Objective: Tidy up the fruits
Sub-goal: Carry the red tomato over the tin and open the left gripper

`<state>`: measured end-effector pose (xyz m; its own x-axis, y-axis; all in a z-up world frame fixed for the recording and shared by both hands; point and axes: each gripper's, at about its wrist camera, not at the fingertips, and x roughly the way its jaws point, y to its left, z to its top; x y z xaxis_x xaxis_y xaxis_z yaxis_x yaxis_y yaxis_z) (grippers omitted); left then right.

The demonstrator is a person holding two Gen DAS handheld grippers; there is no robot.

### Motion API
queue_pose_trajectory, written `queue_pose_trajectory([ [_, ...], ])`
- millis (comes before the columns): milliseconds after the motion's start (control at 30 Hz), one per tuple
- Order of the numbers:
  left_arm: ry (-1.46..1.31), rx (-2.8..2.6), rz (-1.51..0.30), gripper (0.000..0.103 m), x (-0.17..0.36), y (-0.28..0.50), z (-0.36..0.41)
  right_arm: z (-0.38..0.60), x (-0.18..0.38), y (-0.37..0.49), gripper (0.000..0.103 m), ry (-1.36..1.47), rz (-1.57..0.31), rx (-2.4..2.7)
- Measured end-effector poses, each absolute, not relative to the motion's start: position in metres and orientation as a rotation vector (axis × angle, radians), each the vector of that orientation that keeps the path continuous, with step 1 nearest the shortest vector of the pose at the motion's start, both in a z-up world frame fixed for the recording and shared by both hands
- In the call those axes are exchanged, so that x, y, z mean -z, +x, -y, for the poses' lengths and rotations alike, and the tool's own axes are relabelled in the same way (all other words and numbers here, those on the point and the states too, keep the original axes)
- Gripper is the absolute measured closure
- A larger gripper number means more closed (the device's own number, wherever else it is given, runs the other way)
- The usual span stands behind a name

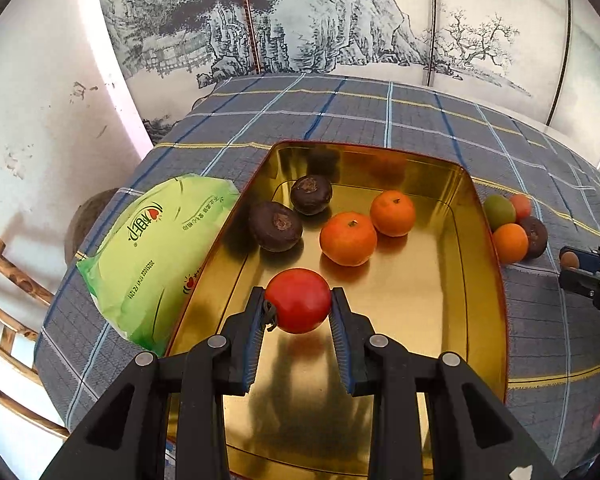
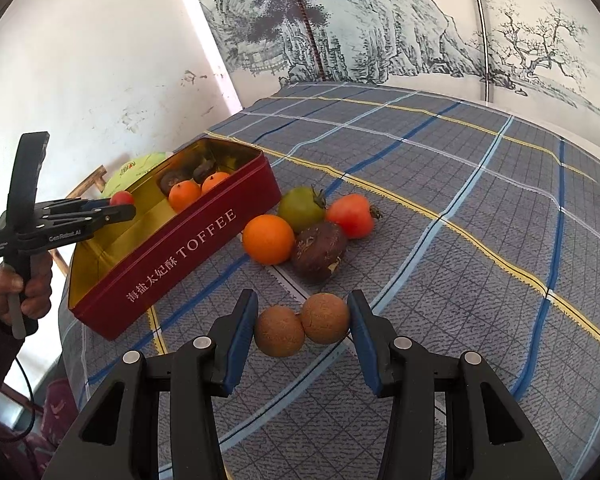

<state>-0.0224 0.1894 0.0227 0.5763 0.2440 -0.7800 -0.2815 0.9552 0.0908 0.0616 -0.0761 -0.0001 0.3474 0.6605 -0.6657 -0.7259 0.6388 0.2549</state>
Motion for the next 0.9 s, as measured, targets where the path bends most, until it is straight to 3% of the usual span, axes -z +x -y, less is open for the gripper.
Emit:
queue_pose_trajectory([
  [633, 0.016, -0.369, -0.912, 0.072, -0.0200, -0.0162, -0.1913, 0.0770, 0.0002, 0.0621, 0.055, -0.090, -0.818, -0.902],
  [900, 0.052, -0.429, -0.878, 0.041, -0.0243, -0.0245, -0.1832, 0.0773, 0.0002, 0.0623, 0.055, -0.089, -0.818, -0.902],
])
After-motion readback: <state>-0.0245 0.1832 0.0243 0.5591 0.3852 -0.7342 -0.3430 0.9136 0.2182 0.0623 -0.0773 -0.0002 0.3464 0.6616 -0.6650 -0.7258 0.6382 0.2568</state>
